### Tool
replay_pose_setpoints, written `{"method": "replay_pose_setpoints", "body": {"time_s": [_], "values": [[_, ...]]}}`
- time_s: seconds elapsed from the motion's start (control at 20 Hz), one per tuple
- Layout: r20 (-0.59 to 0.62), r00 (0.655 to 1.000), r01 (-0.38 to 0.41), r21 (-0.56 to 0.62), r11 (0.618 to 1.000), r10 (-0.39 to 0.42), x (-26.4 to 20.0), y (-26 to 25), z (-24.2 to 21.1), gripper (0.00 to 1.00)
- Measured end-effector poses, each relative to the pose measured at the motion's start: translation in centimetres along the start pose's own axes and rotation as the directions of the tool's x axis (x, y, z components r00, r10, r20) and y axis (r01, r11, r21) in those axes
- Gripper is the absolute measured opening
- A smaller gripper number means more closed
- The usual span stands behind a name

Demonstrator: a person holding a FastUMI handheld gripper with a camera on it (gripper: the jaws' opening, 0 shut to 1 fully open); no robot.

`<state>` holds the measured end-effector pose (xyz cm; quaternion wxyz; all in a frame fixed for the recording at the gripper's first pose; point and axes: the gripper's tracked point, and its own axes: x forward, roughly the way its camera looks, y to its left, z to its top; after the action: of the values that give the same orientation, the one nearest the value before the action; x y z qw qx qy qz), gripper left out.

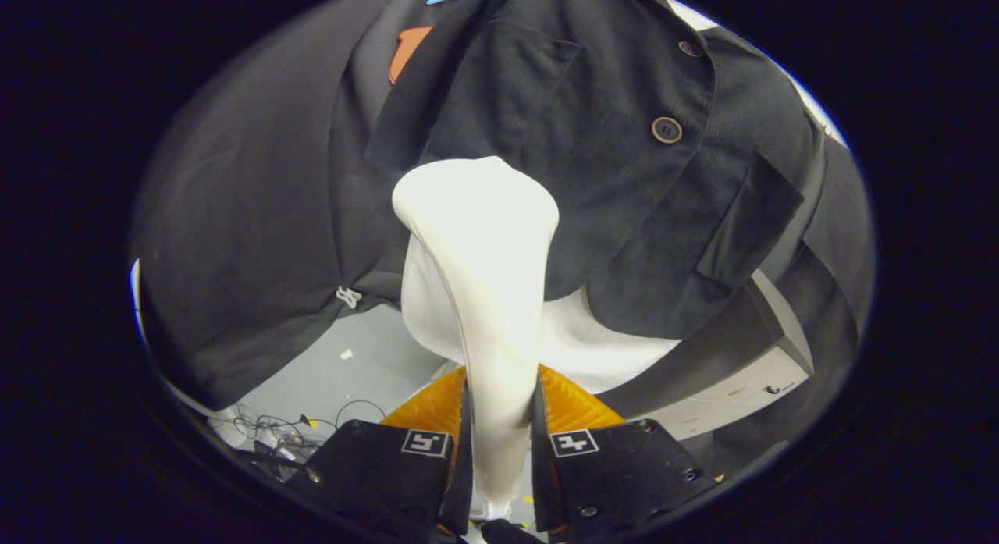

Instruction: Iron the clothes twice with a garment steamer, once on the left side and once on the right side.

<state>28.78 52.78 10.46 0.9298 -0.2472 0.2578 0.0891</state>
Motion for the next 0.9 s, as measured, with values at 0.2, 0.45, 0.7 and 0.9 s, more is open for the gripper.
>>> {"method": "replay_pose_setpoints", "body": {"time_s": [0.2,0.45,0.7,0.9], "values": [[0.006,0.999,-0.044,0.026,0.999,0.044,-0.4,0.1,0.1,0.34],[0.064,0.991,-0.124,0.092,0.988,0.118,-1.5,-0.4,1.1,0.34],[0.174,0.971,-0.193,0.146,0.97,0.166,-3.9,-2.7,1.3,0.34],[0.255,0.957,-0.196,0.21,0.958,0.14,-5.8,-5.8,1.7,0.34]]}}
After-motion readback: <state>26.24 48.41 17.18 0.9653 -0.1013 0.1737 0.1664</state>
